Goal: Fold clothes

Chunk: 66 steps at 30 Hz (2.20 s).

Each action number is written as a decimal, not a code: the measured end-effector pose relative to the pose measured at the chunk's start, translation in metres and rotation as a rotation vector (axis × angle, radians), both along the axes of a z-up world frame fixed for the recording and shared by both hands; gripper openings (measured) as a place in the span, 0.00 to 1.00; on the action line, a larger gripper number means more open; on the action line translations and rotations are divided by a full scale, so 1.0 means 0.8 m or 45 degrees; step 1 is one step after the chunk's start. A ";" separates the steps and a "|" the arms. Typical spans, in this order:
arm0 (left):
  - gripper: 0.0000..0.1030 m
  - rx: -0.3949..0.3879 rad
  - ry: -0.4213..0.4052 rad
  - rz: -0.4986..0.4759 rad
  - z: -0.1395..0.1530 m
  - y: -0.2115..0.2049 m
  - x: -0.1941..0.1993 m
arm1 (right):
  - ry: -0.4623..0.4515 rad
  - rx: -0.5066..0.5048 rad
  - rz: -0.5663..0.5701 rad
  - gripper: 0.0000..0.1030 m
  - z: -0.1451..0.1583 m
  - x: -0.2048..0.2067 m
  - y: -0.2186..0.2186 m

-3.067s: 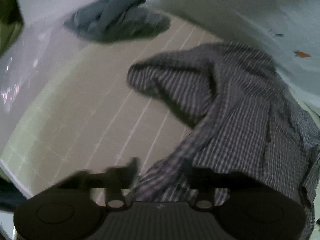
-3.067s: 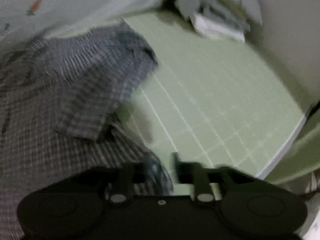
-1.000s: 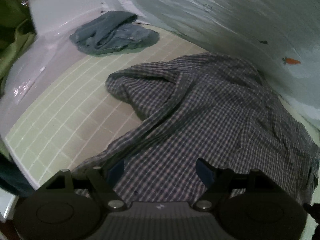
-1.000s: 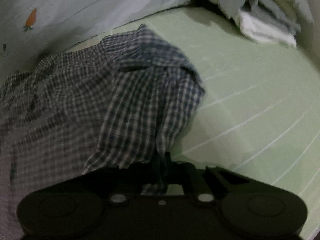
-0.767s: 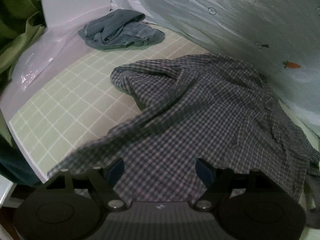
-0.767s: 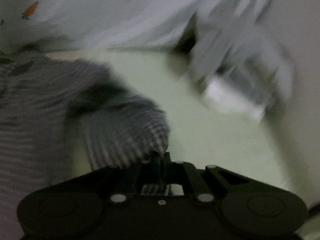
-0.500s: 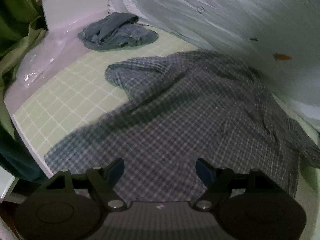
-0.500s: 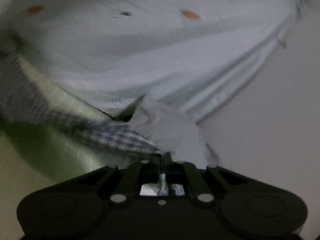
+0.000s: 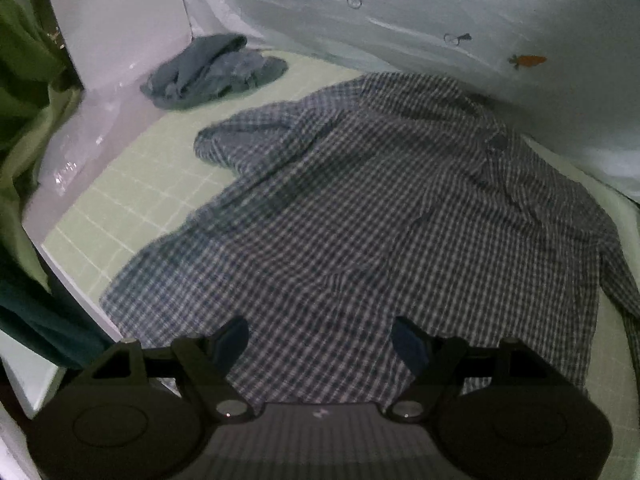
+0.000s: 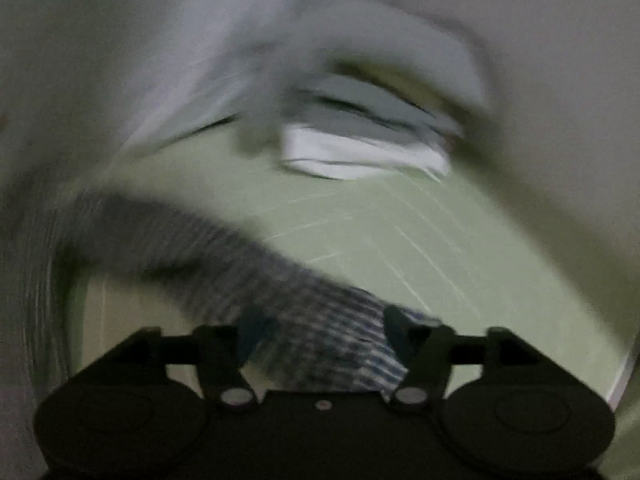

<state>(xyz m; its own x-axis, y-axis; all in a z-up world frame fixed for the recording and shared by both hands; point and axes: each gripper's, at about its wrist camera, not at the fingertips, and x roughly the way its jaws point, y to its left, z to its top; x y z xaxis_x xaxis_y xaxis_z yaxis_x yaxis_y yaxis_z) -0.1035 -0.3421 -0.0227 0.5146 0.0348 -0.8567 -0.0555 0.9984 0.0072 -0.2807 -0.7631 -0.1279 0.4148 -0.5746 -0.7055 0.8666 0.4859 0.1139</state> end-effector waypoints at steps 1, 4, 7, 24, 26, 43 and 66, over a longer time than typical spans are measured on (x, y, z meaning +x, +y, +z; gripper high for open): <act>0.78 0.008 -0.002 0.003 0.003 0.000 0.000 | 0.019 0.021 -0.037 0.73 -0.007 -0.002 -0.008; 0.78 0.030 -0.002 0.010 0.007 -0.003 0.001 | 0.137 0.030 -0.075 0.73 -0.027 0.001 -0.024; 0.78 0.065 0.013 0.006 0.010 -0.007 0.001 | 0.207 0.012 0.003 0.56 -0.035 0.000 -0.033; 0.78 0.156 -0.002 0.048 0.019 0.024 0.016 | 0.299 -0.242 -0.029 0.50 -0.007 0.040 -0.141; 0.78 0.145 -0.010 0.066 0.018 0.035 0.019 | 0.268 -0.284 -0.005 0.65 0.000 0.040 -0.103; 0.79 -0.034 -0.122 0.159 -0.005 0.219 0.129 | -0.021 0.039 0.287 1.00 0.029 0.102 0.209; 0.79 -0.244 0.022 0.022 -0.127 0.293 0.380 | 0.129 0.062 -0.084 1.00 0.061 0.233 0.250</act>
